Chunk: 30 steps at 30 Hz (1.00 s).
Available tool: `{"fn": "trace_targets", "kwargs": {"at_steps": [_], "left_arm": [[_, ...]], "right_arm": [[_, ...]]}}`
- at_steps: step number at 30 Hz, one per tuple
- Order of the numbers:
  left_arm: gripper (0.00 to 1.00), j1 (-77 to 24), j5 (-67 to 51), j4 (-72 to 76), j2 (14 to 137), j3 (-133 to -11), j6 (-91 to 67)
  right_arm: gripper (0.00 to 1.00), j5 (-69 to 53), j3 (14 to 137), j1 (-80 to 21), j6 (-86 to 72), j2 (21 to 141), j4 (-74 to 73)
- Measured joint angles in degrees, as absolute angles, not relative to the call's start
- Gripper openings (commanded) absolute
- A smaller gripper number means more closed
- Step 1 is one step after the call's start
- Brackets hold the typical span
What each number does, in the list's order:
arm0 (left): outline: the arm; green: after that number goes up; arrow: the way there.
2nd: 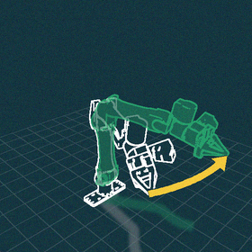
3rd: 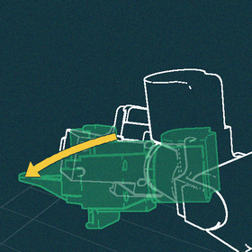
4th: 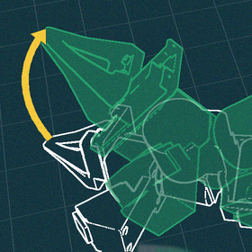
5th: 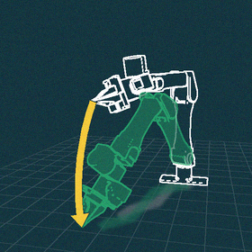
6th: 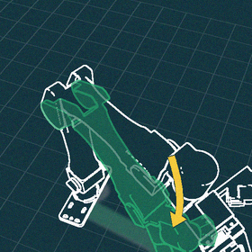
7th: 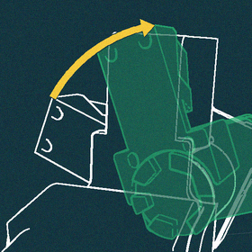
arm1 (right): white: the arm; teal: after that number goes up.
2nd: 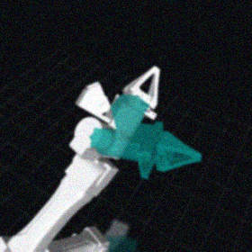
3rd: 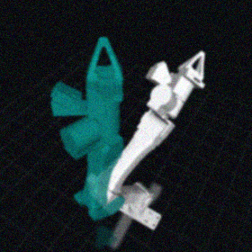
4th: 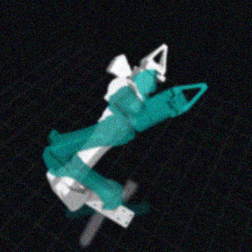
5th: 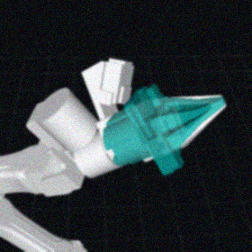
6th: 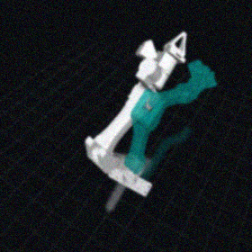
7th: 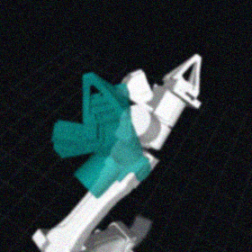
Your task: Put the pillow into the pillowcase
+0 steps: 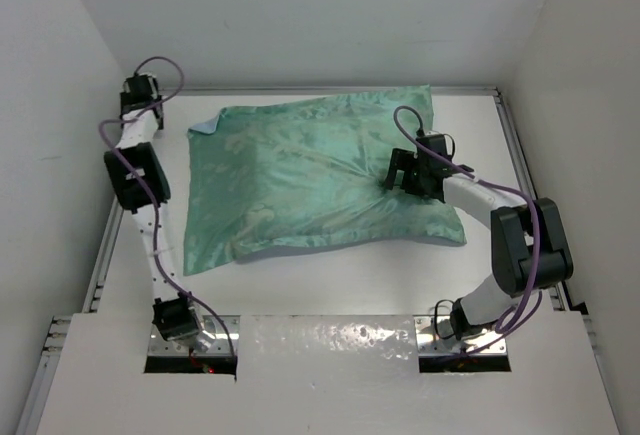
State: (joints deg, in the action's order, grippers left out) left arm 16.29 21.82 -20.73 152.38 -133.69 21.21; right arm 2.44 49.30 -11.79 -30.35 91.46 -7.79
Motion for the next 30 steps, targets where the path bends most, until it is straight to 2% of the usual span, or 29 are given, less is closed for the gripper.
{"fn": "trace_targets", "kwargs": {"at_steps": [3, 6, 10, 13, 16, 17, 19, 21, 22, 25, 30], "left_arm": [[0.6, 21.1, 16.49, -23.05, 146.76, -127.07, 19.94], [0.56, 22.28, 4.78, -24.75, 138.45, -119.37, 20.05], [0.57, 16.27, -9.52, -24.67, 122.65, -106.32, 27.81], [0.59, 8.36, -12.56, -24.53, 116.33, -104.29, 34.83], [0.48, 1.78, -13.23, -26.17, 118.37, -108.99, 39.53], [0.3, 1.04, -12.75, -26.85, 120.07, -110.78, 40.69], [0.18, 1.28, -10.85, -28.27, 123.7, -113.01, 43.31], [0.24, 2.76, -9.06, -30.33, 126.98, -113.34, 46.35], [0.32, 3.36, -8.4, -31.31, 128.03, -113.25, 47.53], [0.4, 5.21, -7.7, -35.35, 130.28, -112.33, 52.01], [0.44, 6.02, -8.71, -39.35, 130.5, -112.29, 56.49]], "right_arm": [[0.99, 2.39, 49.45, -11.81, -29.74, 91.46, -7.97], [0.99, 2.42, 50.57, -11.84, -28.99, 91.46, -9.54], [0.99, 2.39, 50.96, -11.84, -28.25, 91.37, -10.5], [0.99, 2.44, 50.87, -11.84, -27.73, 90.76, -10.9], [0.99, 2.42, 50.3, -11.84, -27.16, 89.89, -10.85], [0.98, 2.39, 50.19, -11.84, -27.0, 89.71, -10.85], [0.97, 2.35, 50.13, -11.84, -26.85, 89.62, -10.79], [0.97, 2.33, 49.95, -11.84, -26.79, 89.62, -10.55], [0.98, 2.33, 49.89, -11.84, -26.79, 89.62, -10.44], [0.98, 2.35, 49.76, -11.84, -26.74, 89.62, -10.24], [0.99, 2.37, 49.32, -11.84, -26.52, 89.62, -9.67]]}}
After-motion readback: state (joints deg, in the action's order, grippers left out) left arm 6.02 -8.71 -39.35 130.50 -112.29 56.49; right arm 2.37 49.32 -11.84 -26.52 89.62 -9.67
